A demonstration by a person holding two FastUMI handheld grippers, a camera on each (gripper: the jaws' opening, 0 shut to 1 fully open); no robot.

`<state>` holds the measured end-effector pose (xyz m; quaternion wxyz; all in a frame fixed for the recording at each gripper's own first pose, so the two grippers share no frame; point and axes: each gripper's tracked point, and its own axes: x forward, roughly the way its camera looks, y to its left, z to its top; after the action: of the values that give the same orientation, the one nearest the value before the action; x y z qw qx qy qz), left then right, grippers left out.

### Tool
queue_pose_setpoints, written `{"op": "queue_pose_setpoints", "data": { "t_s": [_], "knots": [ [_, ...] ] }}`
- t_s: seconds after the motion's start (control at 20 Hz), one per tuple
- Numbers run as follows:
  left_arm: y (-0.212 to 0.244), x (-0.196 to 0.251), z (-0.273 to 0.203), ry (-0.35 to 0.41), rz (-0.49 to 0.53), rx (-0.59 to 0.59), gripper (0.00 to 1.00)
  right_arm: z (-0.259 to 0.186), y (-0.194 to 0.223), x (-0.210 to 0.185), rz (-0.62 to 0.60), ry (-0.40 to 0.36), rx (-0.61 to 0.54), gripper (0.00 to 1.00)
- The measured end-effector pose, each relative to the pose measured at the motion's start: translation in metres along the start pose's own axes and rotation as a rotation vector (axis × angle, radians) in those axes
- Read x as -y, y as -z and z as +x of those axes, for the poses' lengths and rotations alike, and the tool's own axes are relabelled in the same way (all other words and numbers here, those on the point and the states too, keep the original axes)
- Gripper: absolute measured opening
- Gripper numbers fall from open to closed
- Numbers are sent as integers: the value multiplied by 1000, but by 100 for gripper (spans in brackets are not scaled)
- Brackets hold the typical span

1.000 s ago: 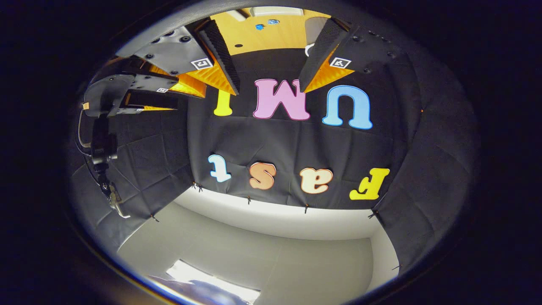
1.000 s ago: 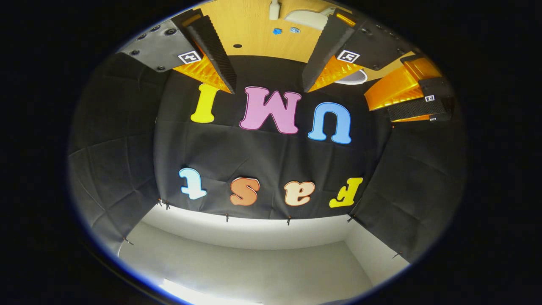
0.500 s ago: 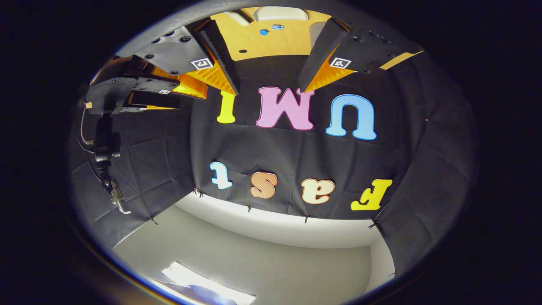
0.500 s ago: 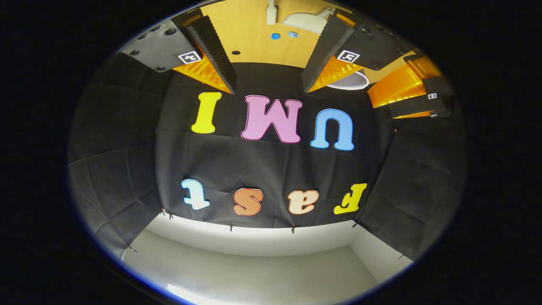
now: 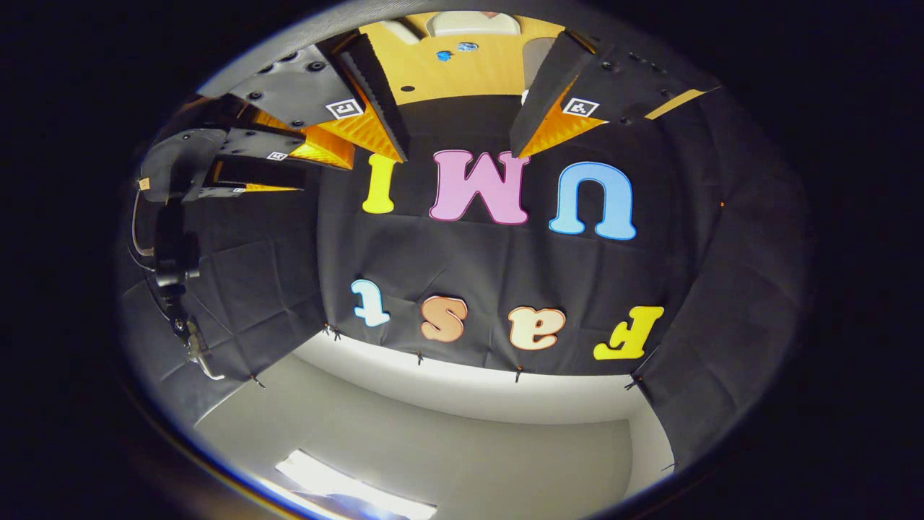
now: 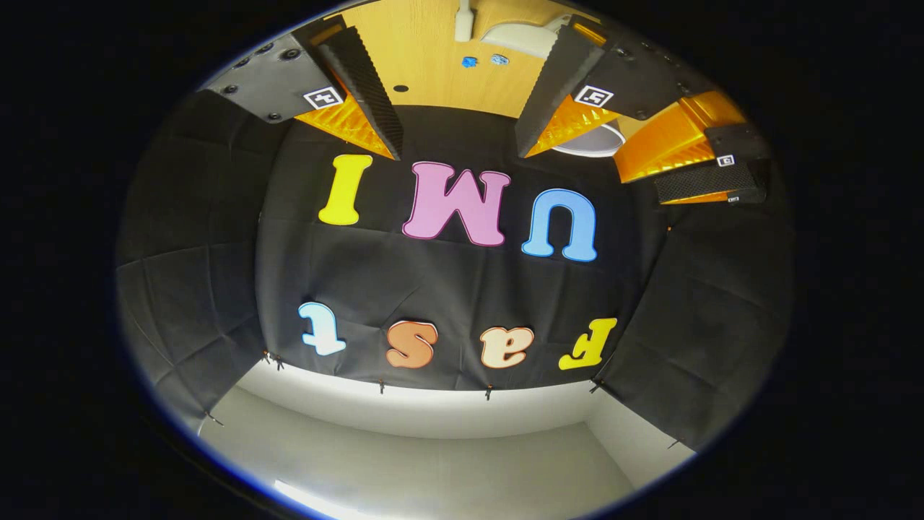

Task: Pick up the small broom and dustpan from the desktop, sweep the trash into the dustpan with the broom, and then empty the trash into the garbage bin.

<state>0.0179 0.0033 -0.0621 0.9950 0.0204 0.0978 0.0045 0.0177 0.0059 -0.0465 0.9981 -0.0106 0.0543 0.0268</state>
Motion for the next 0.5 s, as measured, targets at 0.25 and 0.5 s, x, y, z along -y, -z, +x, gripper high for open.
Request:
{"op": "queue_pose_setpoints", "data": {
  "t_s": [0.25,0.5],
  "knots": [
    [6,2,1,14,30,-25,82,5,3,-6,9,-9,-2,100],
    [33,7,10,13,60,-120,82,14,26,-1,26,-2,-61,100]
  ]
}}
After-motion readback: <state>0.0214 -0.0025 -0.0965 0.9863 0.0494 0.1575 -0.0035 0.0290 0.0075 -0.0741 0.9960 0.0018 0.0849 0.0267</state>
